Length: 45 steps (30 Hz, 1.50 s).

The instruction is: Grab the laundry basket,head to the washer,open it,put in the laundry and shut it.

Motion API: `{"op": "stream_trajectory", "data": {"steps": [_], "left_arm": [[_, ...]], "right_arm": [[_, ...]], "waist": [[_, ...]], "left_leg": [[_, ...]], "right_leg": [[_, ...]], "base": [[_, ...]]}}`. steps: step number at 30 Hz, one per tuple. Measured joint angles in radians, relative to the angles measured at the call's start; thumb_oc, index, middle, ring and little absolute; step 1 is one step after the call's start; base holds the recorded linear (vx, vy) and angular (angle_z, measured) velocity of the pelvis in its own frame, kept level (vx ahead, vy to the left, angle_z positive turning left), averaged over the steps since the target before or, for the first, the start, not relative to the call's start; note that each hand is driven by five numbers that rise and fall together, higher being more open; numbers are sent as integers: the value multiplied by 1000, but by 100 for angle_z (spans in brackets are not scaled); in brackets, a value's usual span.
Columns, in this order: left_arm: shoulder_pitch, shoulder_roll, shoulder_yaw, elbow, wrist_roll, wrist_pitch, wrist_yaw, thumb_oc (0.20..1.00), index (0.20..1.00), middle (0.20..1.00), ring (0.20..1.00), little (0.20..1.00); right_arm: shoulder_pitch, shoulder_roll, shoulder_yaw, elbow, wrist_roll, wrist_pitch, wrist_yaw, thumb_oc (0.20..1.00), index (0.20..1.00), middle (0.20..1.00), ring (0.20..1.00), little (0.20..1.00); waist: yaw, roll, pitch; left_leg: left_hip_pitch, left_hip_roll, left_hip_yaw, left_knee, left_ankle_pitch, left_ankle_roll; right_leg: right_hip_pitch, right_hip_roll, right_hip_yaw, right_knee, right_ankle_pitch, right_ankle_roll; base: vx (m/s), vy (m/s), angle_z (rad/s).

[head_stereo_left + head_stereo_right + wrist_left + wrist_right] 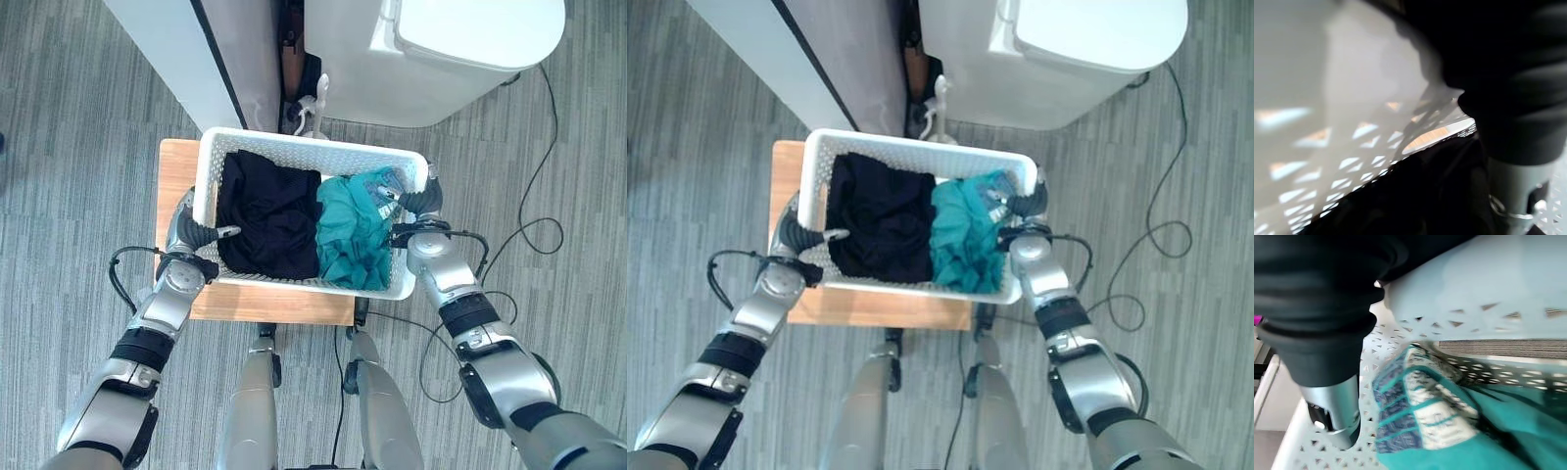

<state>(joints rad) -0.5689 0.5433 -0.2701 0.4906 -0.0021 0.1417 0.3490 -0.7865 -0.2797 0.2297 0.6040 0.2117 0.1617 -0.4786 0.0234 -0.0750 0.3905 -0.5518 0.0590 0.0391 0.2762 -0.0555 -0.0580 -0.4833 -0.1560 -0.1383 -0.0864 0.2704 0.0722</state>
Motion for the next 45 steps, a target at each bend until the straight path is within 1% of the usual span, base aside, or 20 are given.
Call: {"op": "stream_trajectory", "data": {"steps": [3, 6, 14, 17, 23, 24, 25, 26, 27, 28, 29, 30, 35, 42, 45], "left_arm": [[-2, 1, 0, 3, -4, 1, 0, 1000, 1000, 1000, 1000, 1000], [-9, 2, -2, 3, -36, 0, 0, 1000, 1000, 1000, 1000, 1000], [-24, 4, -9, 8, -53, -11, 28, 1000, 1000, 1000, 1000, 1000], [-25, 19, -10, 4, -70, -27, 33, 1000, 1000, 1000, 1000, 1000], [-25, 29, -12, -1, -78, -48, 39, 1000, 1000, 1000, 1000, 1000], [-25, 32, -15, 0, -79, -50, 39, 1000, 1000, 1000, 1000, 1000], [-25, 34, -16, 0, -79, -50, 39, 1000, 1000, 1000, 1000, 1000], [-25, 35, -16, 0, -79, -50, 39, 1000, 1000, 1000, 1000, 1000], [-25, 35, -17, 0, -79, -50, 39, 947, 947, 947, 947, 947], [-26, 35, -18, 0, -79, -52, 40, 947, 947, 947, 947, 947], [-31, 42, -18, -1, -79, -61, 40, 536, 536, 536, 536, 536], [-37, 40, -18, -1, -79, -68, 40, 209, 209, 209, 209, 209], [-60, 39, -21, -5, -78, -70, 70, 200, 200, 200, 200, 200], [-58, 41, -28, -12, -65, -69, 93, 200, 200, 200, 200, 200], [-44, 41, -27, -39, -65, -67, 91, 200, 200, 200, 200, 200]], "right_arm": [[-1, -3, 11, 14, -15, 9, 7, 1000, 1000, 1000, 1000, 1000], [-3, -6, 11, 44, -13, 11, 21, 1000, 1000, 1000, 1000, 1000], [-1, -6, 19, 47, -9, 10, 25, 1000, 1000, 1000, 1000, 1000], [3, 4, 23, 42, -5, 8, 26, 1000, 1000, 1000, 1000, 1000], [7, 3, 31, 42, 11, -3, 26, 1000, 1000, 1000, 1000, 1000], [7, 4, 33, 42, 12, -6, 26, 602, 602, 602, 602, 602], [7, 3, 36, 42, 14, -8, 26, 542, 542, 542, 542, 542], [7, 3, 37, 42, 20, -9, 26, 454, 454, 454, 454, 454], [7, 3, 38, 42, 29, -11, 26, 341, 341, 341, 341, 341], [6, 3, 40, 42, 31, -14, 26, 341, 341, 341, 341, 341], [0, 2, 39, 42, 31, -21, 24, 200, 200, 200, 200, 200], [-1, -1, 39, 42, 32, -26, 24, 200, 200, 200, 200, 200], [-5, -3, 39, 36, 30, -35, 4, 200, 200, 200, 200, 200], [7, -7, 41, 21, 31, -41, 3, 200, 200, 200, 200, 200], [54, -28, 45, -47, 32, -40, 3, 200, 200, 200, 200, 200]], "waist": [[-2, -1, 0], [-5, -1, -1], [-14, -5, -3], [-16, -18, -11], [-21, -27, -17], [-24, -27, -17], [-25, -27, -17], [-27, -27, -17], [-28, -27, -17], [-29, -28, -17], [-32, -28, -17], [-33, -30, -18], [-38, -31, -19], [-38, -31, -19], [-36, -31, -19]], "left_leg": [[0, 0, 0, 1, 1, -1], [-7, -1, -5, 7, 1, -1], [-33, -3, -6, 30, 0, -1], [-48, -8, -4, 36, 0, 0], [-63, -12, -3, 41, 0, 0], [-63, -13, -4, 43, 0, 1], [-63, -13, -4, 44, 0, 1], [-64, -14, -4, 44, 0, 1], [-65, -15, -3, 45, 0, 1], [-70, -15, -3, 49, -1, 1], [-82, -15, -3, 57, -1, 2], [-88, -17, -2, 59, -1, 2], [-112, -18, 0, 70, 1, 7], [-114, -18, -1, 68, 1, 7], [-114, -19, -2, 66, 0, 9]], "right_leg": [[0, 0, 0, 0, 2, -1], [-1, 0, -4, 0, 2, -1], [-11, -1, -5, 0, 1, -3], [-29, -3, -2, 0, 0, -1], [-41, -7, -2, 0, 4, 0], [-43, -9, -1, 7, 3, 1], [-46, -10, -1, 13, 1, 2], [-48, -11, -1, 16, -1, 2], [-50, -12, 0, 18, -2, 3], [-57, -13, 2, 24, -7, 8], [-69, -14, 3, 33, -10, 12], [-76, -16, 4, 36, -10, 12], [-95, -23, 3, 36, -13, 15], [-97, -23, 2, 36, -13, 14], [-96, -22, -1, 36, -11, 14]], "base": [[0, 0, 0], [3, 3, 2], [2, 2, 1], [2, 12, -2], [0, 0, 0], [0, 0, 0], [0, 0, 0], [0, 0, 0], [0, 0, 0], [0, 0, 0], [0, 0, 0], [0, 0, 0], [0, 0, 0], [0, 0, 0], [0, 0, 0]]}}
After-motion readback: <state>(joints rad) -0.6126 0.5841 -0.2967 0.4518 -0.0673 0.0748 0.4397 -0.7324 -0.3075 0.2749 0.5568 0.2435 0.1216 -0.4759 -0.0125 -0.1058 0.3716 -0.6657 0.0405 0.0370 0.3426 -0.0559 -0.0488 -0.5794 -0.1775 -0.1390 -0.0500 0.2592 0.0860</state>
